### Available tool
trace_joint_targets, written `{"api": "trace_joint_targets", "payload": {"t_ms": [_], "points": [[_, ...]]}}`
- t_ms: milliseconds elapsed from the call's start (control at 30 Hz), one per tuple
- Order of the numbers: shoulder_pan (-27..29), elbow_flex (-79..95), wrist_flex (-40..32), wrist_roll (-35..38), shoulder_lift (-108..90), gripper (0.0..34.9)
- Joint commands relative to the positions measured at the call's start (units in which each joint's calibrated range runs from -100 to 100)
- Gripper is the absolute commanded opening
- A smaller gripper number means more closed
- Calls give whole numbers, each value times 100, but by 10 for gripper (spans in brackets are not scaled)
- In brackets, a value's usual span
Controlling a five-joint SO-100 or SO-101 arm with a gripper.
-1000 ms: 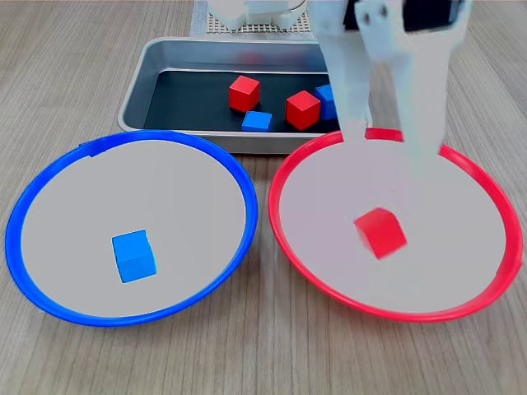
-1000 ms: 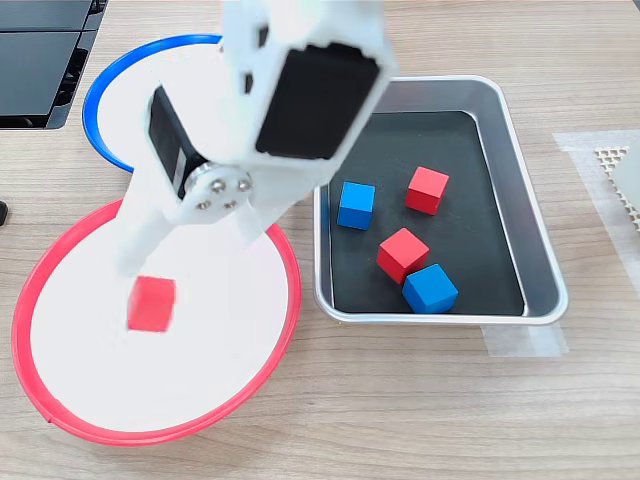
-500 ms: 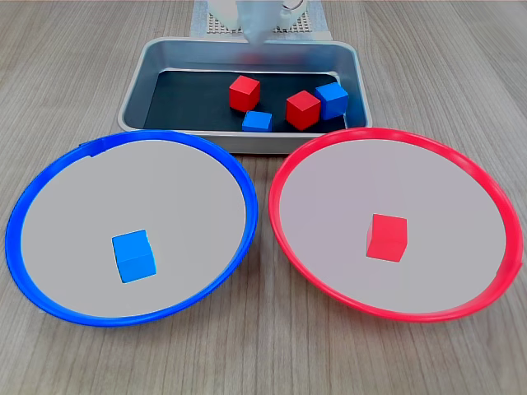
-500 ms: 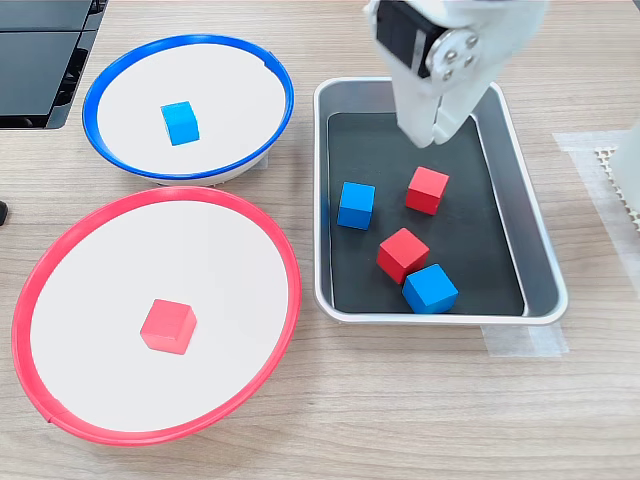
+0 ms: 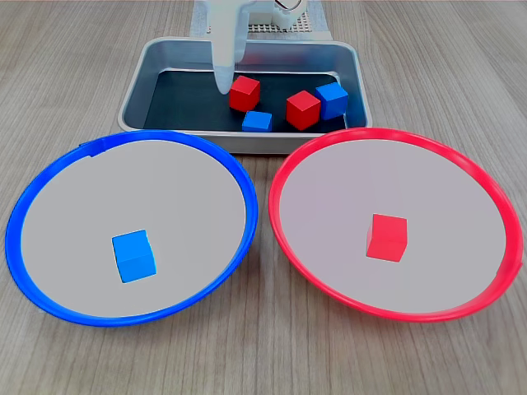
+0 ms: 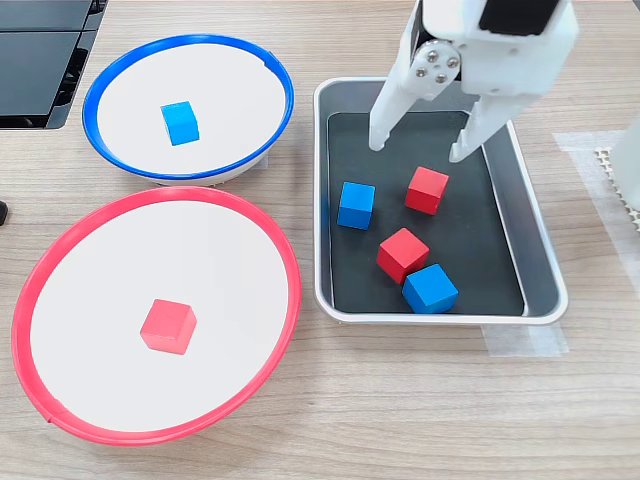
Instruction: Move six blocks from tray to matching dishes
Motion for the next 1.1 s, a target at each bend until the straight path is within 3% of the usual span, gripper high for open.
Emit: {"api": "trace_joint_targets", "payload": {"t_ms": [0, 200, 367, 400, 500, 600, 767, 867, 967, 1067], "points": [[-115, 156, -130, -49, 89, 194], [-144, 320, -204, -49, 285, 170], [-115, 302, -518, -78, 507, 85], [-125, 283, -617, -78, 575, 29], [-172, 156, -732, -44, 669, 4], [-304, -327, -427, 63, 669, 2], [-774, -2466, 968, 78, 814, 2], [-1009, -3285, 1315, 244, 924, 3], [-944, -2876, 1562, 772, 745, 74], [-633, -1874, 1504, 1221, 490, 101]]}}
